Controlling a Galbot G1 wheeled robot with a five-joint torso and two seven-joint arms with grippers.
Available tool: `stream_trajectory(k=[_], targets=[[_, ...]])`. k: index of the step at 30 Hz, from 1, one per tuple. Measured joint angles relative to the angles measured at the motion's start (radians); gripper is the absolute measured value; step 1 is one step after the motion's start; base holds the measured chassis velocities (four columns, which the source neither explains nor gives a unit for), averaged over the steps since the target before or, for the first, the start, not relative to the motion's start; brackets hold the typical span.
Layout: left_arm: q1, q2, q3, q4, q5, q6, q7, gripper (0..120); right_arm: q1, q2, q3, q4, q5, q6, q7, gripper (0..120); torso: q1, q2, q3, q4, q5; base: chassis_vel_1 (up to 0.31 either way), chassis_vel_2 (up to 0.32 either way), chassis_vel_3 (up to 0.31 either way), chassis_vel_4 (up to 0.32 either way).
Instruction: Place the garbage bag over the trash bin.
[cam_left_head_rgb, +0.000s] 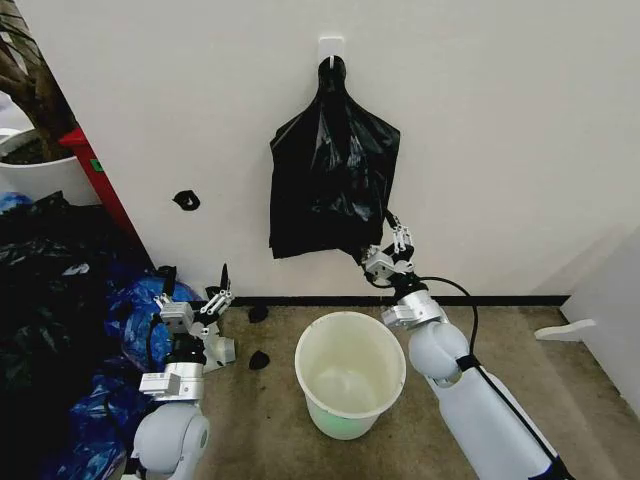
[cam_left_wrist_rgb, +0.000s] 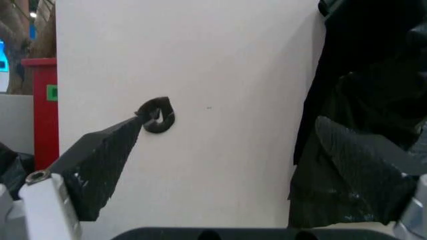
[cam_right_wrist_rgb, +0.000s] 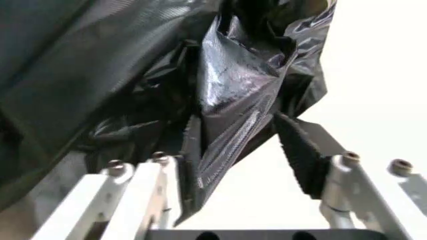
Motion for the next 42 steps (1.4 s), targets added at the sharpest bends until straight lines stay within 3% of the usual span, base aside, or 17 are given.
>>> stream_trajectory(k=[7, 11, 14, 16, 19, 22, 26, 29, 31, 36, 42], targets=[[-0.011, 0.002, 0.010, 0.002, -0.004, 0.000, 0.000, 100, -0.001, -0.004, 0.000, 0.052, 0.108, 0.043, 0.026, 9, 0.000, 0.000, 0.000, 0.0001, -0.0001, 0.000, 0.000, 0.000, 0.000], [-0.029, 0.023, 0.015, -0.011, -0.047, -0.003, 0.013, 100, -0.006, -0.007, -0.007, 0.089, 0.204, 0.060, 0.028, 0, 0.000, 0.000, 0.000, 0.0000, -0.0002, 0.000, 0.000, 0.000, 0.000], [-0.065, 0.115, 0.031, -0.036, -0.186, -0.059, 0.102, 100, -0.018, -0.025, -0.038, 0.159, 0.469, 0.064, -0.004, 0, 0.000, 0.000, 0.000, 0.0000, -0.0001, 0.000, 0.000, 0.000, 0.000], [-0.071, 0.136, 0.034, -0.036, -0.201, -0.074, 0.124, 100, -0.020, -0.030, -0.044, 0.170, 0.514, 0.067, -0.014, 0, 0.000, 0.000, 0.000, 0.0001, 0.0000, 0.000, 0.000, 0.000, 0.000], [-0.123, 0.257, 0.060, -0.007, -0.223, -0.149, 0.283, 100, -0.030, -0.049, -0.075, 0.217, 0.726, 0.091, -0.070, 0, 0.000, 0.000, 0.000, -0.0001, -0.0002, 0.000, 0.000, 0.000, 0.000], [-0.205, 0.355, 0.097, 0.011, -0.234, -0.153, 0.362, 100, -0.034, -0.055, -0.096, 0.247, 0.851, 0.105, -0.100, 0, 0.000, 0.000, 0.000, 0.0001, -0.0003, 0.000, 0.000, 0.000, 0.000], [-0.310, 0.420, 0.156, 0.028, -0.239, -0.130, 0.390, 100, -0.033, -0.055, -0.104, 0.258, 0.902, 0.107, -0.110, 0, 0.000, 0.000, 0.000, 0.0001, -0.0003, 0.000, 0.000, 0.000, 0.000], [-0.472, 0.470, 0.258, 0.065, -0.185, -0.090, 0.393, 100, -0.028, -0.049, -0.103, 0.258, 0.929, 0.118, -0.127, 0, 0.000, 0.000, 0.000, -0.0003, 0.0008, 0.000, 0.000, 0.000, 0.000], [-0.491, 0.474, 0.275, 0.070, -0.173, -0.083, 0.384, 100, -0.028, -0.048, -0.103, 0.258, 0.930, 0.119, -0.130, 0, 0.000, 0.000, 0.000, -0.0002, 0.0004, 0.000, 0.000, 0.000, 0.000], [-0.661, 0.482, 0.421, 0.102, 0.006, -0.024, 0.316, 100, -0.028, -0.039, -0.102, 0.259, 0.929, 0.129, -0.148, 0, 0.000, 0.000, 0.000, -0.0002, -0.0004, 0.000, 0.000, 0.000, 0.000], [-0.736, 0.483, 0.449, 0.165, 0.159, -0.009, 0.340, 100, -0.023, -0.032, -0.102, 0.257, 0.924, 0.131, -0.152, 0, 0.000, 0.000, 0.000, 0.0000, -0.0001, 0.000, 0.000, 0.000, 0.000]])
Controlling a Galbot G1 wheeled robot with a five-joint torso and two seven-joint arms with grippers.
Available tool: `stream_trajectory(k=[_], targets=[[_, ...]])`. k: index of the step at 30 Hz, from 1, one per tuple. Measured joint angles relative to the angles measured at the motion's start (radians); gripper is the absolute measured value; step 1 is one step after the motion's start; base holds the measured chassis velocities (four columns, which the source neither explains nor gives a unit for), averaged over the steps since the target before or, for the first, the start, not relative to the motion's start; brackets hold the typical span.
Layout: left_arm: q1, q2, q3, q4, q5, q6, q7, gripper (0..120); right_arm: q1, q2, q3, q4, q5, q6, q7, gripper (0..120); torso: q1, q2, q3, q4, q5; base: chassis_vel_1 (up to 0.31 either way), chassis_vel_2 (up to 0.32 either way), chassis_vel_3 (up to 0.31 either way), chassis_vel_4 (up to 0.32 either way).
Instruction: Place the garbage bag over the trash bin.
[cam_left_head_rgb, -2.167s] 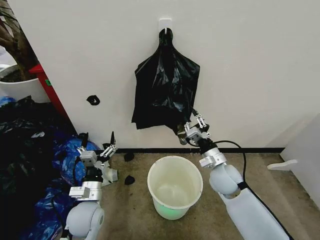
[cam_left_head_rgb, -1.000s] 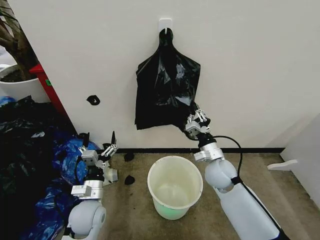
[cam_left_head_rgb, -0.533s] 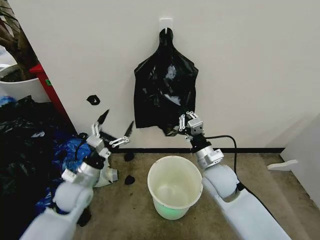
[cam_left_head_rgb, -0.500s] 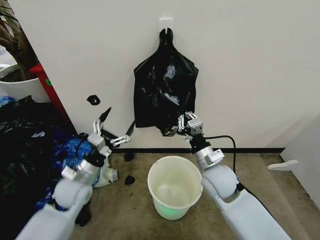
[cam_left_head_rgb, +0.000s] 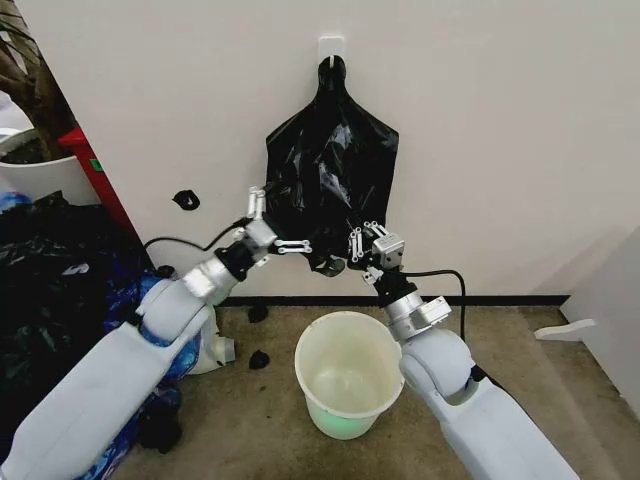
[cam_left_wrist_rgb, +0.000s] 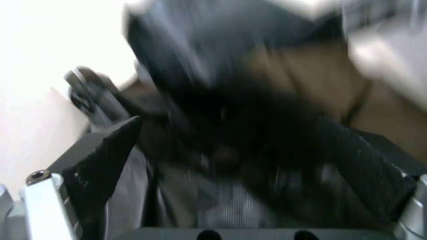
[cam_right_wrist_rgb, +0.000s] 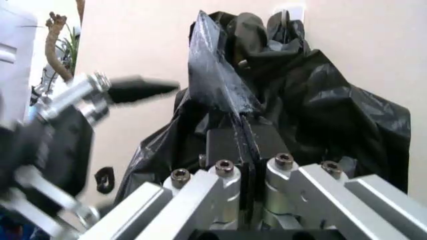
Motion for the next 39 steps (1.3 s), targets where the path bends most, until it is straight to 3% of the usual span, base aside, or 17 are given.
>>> stream_trajectory(k=[5, 10, 16, 18, 19, 21, 25, 28, 30, 39], targets=[[-0.018, 0.010, -0.018, 0.044, 0.104, 0.036, 0.037, 100, 0.005, 0.001, 0.002, 0.001, -0.003, 0.003, -0.003, 0, 0.000, 0.000, 0.000, 0.0001, 0.0000, 0.000, 0.000, 0.000, 0.000], [-0.020, 0.014, -0.046, 0.066, 0.134, 0.063, 0.086, 99, 0.008, 0.000, 0.008, 0.001, -0.005, 0.007, -0.005, 0, 0.000, 0.000, 0.000, 0.0002, 0.0000, 0.000, 0.000, 0.000, 0.000], [-0.030, 0.019, -0.105, 0.068, 0.130, 0.058, 0.267, 99, 0.011, 0.000, 0.017, 0.004, -0.004, 0.008, -0.006, 0, 0.000, 0.000, 0.000, 0.0000, 0.0000, 0.000, 0.000, 0.000, 0.000], [-0.030, 0.019, -0.105, 0.068, 0.130, 0.058, 0.267, 99, 0.011, 0.000, 0.017, 0.004, -0.004, 0.008, -0.006, 0, 0.000, 0.000, 0.000, 0.0000, 0.0000, 0.000, 0.000, 0.000, 0.000], [-0.045, 0.017, -0.138, 0.068, 0.139, 0.020, 0.371, 98, 0.008, -0.001, 0.018, 0.005, -0.005, 0.008, -0.006, 0, 0.000, 0.000, 0.000, 0.0001, 0.0001, 0.000, 0.000, 0.000, 0.000], [-0.061, 0.016, -0.141, 0.067, 0.135, -0.011, 0.390, 98, 0.002, -0.001, 0.016, 0.008, -0.006, 0.008, -0.008, 0, 0.000, 0.000, 0.000, -0.0001, -0.0003, 0.000, 0.000, 0.000, 0.000], [-0.091, 0.014, -0.107, 0.067, 0.067, -0.044, 0.405, 99, 0.000, 0.002, 0.015, 0.008, -0.009, 0.008, -0.010, 0, 0.000, 0.000, 0.000, 0.0000, 0.0000, 0.000, 0.000, 0.000, 0.000], [-0.136, 0.010, -0.053, 0.070, -0.040, -0.053, 0.465, 98, -0.002, 0.007, 0.014, 0.008, -0.013, 0.009, -0.013, 0, 0.000, 0.000, 0.000, 0.0000, 0.0002, 0.000, 0.000, 0.000, 0.000], [-0.174, 0.004, -0.020, 0.083, -0.054, -0.051, 0.499, 98, -0.004, 0.010, 0.013, 0.007, -0.015, 0.009, -0.015, 0, 0.000, 0.000, 0.000, -0.0001, 0.0002, 0.000, 0.000, 0.000, 0.000], [-0.282, -0.016, 0.036, 0.143, 0.097, -0.005, 0.596, 93, -0.007, 0.016, 0.017, 0.013, -0.016, 0.010, -0.017, 0, 0.000, 0.000, 0.000, -0.0002, 0.0003, 0.000, 0.000, 0.000, 0.000]])
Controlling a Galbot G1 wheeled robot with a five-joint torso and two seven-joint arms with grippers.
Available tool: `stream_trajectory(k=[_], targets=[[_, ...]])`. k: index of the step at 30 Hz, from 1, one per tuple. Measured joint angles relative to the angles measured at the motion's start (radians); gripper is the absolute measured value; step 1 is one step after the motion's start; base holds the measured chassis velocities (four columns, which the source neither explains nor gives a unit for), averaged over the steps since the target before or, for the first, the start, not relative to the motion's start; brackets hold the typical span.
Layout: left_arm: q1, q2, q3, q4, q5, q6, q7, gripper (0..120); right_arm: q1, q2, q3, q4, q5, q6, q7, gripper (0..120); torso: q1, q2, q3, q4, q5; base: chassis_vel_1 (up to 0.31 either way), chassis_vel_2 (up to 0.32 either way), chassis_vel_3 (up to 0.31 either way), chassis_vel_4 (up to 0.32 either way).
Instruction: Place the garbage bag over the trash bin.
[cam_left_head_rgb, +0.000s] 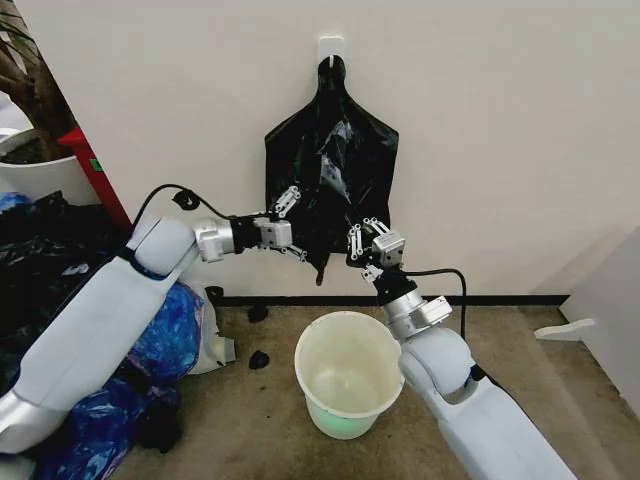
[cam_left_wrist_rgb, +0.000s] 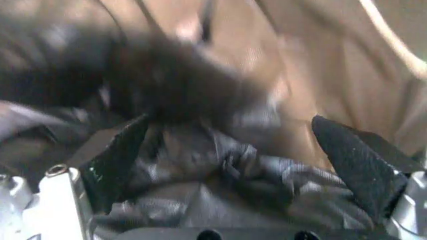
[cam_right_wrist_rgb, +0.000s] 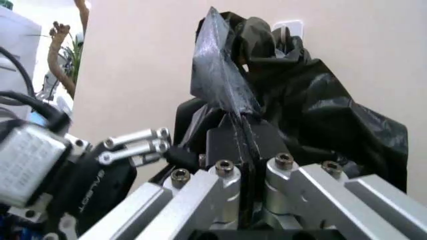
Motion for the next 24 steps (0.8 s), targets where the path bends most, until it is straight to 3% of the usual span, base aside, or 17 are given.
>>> stream_trajectory(k=[3, 6, 8, 11, 17, 24], targets=[[-0.014, -0.004, -0.006, 0.005, 0.036, 0.023, 0.037, 89, 0.000, 0.000, 0.002, 0.001, 0.000, 0.000, -0.001, 0, 0.000, 0.000, 0.000, 0.0001, -0.0002, 0.000, 0.000, 0.000, 0.000], [-0.019, -0.006, -0.023, 0.007, 0.067, 0.052, 0.075, 77, 0.001, 0.001, 0.005, 0.001, 0.000, 0.002, -0.001, 0, 0.000, 0.000, 0.000, 0.0002, -0.0002, 0.000, 0.000, 0.000, 0.000], [-0.019, -0.006, -0.025, 0.007, 0.069, 0.054, 0.078, 77, 0.001, 0.002, 0.005, 0.001, 0.000, 0.002, -0.001, 0, 0.000, 0.000, 0.000, 0.0002, -0.0002, 0.000, 0.000, 0.000, 0.000], [-0.009, -0.005, -0.049, 0.001, 0.093, 0.095, 0.112, 59, 0.006, 0.003, 0.006, 0.001, -0.001, 0.004, -0.003, 0, 0.000, 0.000, 0.000, 0.0002, -0.0003, 0.000, 0.000, 0.000, 0.000], [0.004, -0.005, -0.071, -0.001, 0.110, 0.111, 0.128, 57, 0.011, 0.003, 0.008, 0.000, 0.000, 0.005, -0.003, 0, 0.000, 0.000, 0.000, 0.0003, -0.0001, 0.000, 0.000, 0.000, 0.000], [0.039, -0.002, -0.101, 0.011, 0.116, 0.131, 0.143, 36, 0.013, 0.000, 0.008, 0.001, 0.002, 0.005, -0.003, 0, 0.000, 0.000, 0.000, 0.0002, -0.0003, 0.000, 0.000, 0.000, 0.000]])
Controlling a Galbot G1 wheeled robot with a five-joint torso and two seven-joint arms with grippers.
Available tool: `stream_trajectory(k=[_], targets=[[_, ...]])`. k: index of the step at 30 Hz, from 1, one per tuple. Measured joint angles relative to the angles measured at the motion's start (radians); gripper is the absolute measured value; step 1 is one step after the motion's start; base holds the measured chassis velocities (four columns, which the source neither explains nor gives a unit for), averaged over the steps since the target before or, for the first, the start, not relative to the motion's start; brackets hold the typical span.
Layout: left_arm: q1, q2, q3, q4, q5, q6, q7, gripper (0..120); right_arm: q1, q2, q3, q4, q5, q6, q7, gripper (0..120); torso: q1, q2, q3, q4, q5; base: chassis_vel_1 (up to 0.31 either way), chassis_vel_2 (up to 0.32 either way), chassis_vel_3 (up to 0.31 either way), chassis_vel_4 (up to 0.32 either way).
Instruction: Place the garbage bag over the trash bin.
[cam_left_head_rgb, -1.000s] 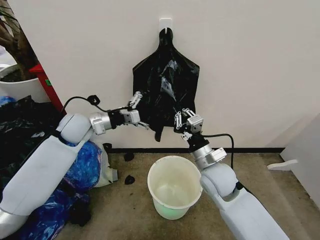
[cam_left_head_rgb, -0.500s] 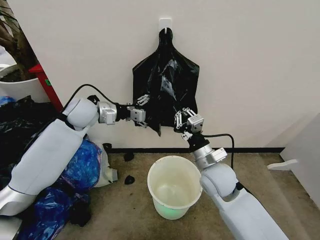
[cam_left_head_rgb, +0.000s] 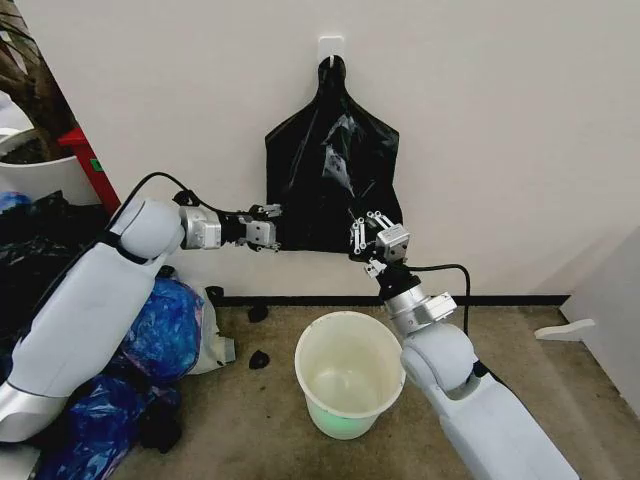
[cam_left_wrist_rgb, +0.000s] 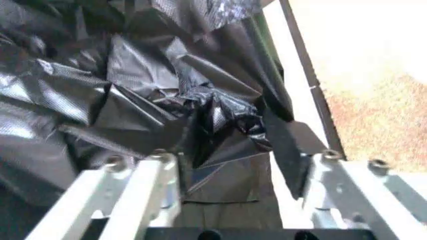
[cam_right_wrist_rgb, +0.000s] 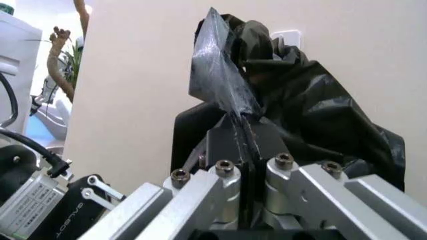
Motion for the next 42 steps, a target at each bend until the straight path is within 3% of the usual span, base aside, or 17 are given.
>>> stream_trajectory(k=[3, 7, 10, 17, 20, 24, 28, 30, 32, 35, 38, 40, 42], targets=[[0.011, -0.001, -0.005, 0.001, -0.033, 0.012, -0.002, 25, -0.001, -0.001, -0.002, 0.001, 0.000, 0.000, -0.001, 0, 0.000, 0.000, 0.000, -0.0001, 0.0000, 0.000, 0.000, 0.000, 0.000], [0.032, 0.001, -0.019, 0.001, -0.156, 0.049, -0.016, 11, -0.009, -0.003, -0.004, 0.001, 0.000, 0.002, -0.005, 0, 0.000, 0.000, 0.000, -0.0002, 0.0001, 0.000, 0.000, 0.000, 0.000], [0.074, 0.002, -0.054, -0.004, -0.327, 0.087, -0.068, 0, -0.014, -0.003, -0.004, 0.001, 0.000, 0.005, -0.006, 0, 0.000, 0.000, 0.000, 0.0000, 0.0000, 0.000, 0.000, 0.000, 0.000], [0.215, -0.002, -0.131, -0.045, -0.672, 0.104, -0.224, 0, -0.020, -0.002, 0.001, 0.001, 0.002, 0.011, -0.006, 0, 0.000, 0.000, 0.000, -0.0001, 0.0001, 0.000, 0.000, 0.000, 0.000], [0.326, -0.018, -0.157, -0.074, -0.904, 0.067, -0.283, 0, -0.025, -0.001, 0.002, 0.001, 0.013, 0.015, -0.006, 0, 0.000, 0.000, 0.000, 0.0003, -0.0001, 0.000, 0.000, 0.000, 0.000], [0.398, -0.038, -0.161, -0.080, -1.024, 0.009, -0.295, 0, -0.031, 0.000, -0.002, 0.008, 0.064, 0.017, -0.007, 0, 0.000, 0.000, 0.000, -0.0001, -0.0003, 0.000, 0.000, 0.000, 0.000], [0.422, -0.041, -0.155, -0.073, -1.022, -0.071, -0.304, 0, -0.036, -0.001, -0.011, 0.022, 0.130, 0.017, -0.009, 0, 0.000, 0.000, 0.000, 0.0000, 0.0000, 0.000, 0.000, 0.000, 0.000], [0.425, -0.034, -0.153, -0.073, -0.952, -0.137, -0.308, 0, -0.038, -0.001, -0.016, 0.030, 0.166, 0.015, -0.013, 0, 0.000, 0.000, 0.000, -0.0001, 0.0000, 0.000, 0.000, 0.000, 0.000], [0.416, -0.022, -0.156, -0.074, -0.862, -0.198, -0.307, 8, -0.040, 0.000, -0.019, 0.034, 0.179, 0.015, -0.019, 0, 0.000, 0.000, 0.000, -0.0001, -0.0001, 0.000, 0.000, 0.000, 0.000], [0.401, -0.006, -0.164, -0.086, -0.793, -0.232, -0.303, 15, -0.043, 0.000, -0.020, 0.036, 0.179, 0.015, -0.027, 0, 0.000, 0.000, 0.000, -0.0001, 0.0003, 0.000, 0.000, 0.000, 0.000], [0.376, 0.017, -0.171, -0.115, -0.738, -0.246, -0.302, 30, -0.047, 0.001, -0.020, 0.041, 0.178, 0.016, -0.031, 0, 0.000, 0.000, 0.000, -0.0001, 0.0002, 0.000, 0.000, 0.000, 0.000], [0.367, 0.026, -0.173, -0.126, -0.724, -0.247, -0.301, 30, -0.048, 0.002, -0.020, 0.043, 0.177, 0.016, -0.032, 0, 0.000, 0.000, 0.000, -0.0001, 0.0002, 0.000, 0.000, 0.000, 0.000], [0.350, 0.042, -0.176, -0.149, -0.695, -0.245, -0.301, 41, -0.049, 0.003, -0.019, 0.046, 0.175, 0.016, -0.033, 0, 0.000, 0.000, 0.000, -0.0002, 0.0001, 0.000, 0.000, 0.000, 0.000]])
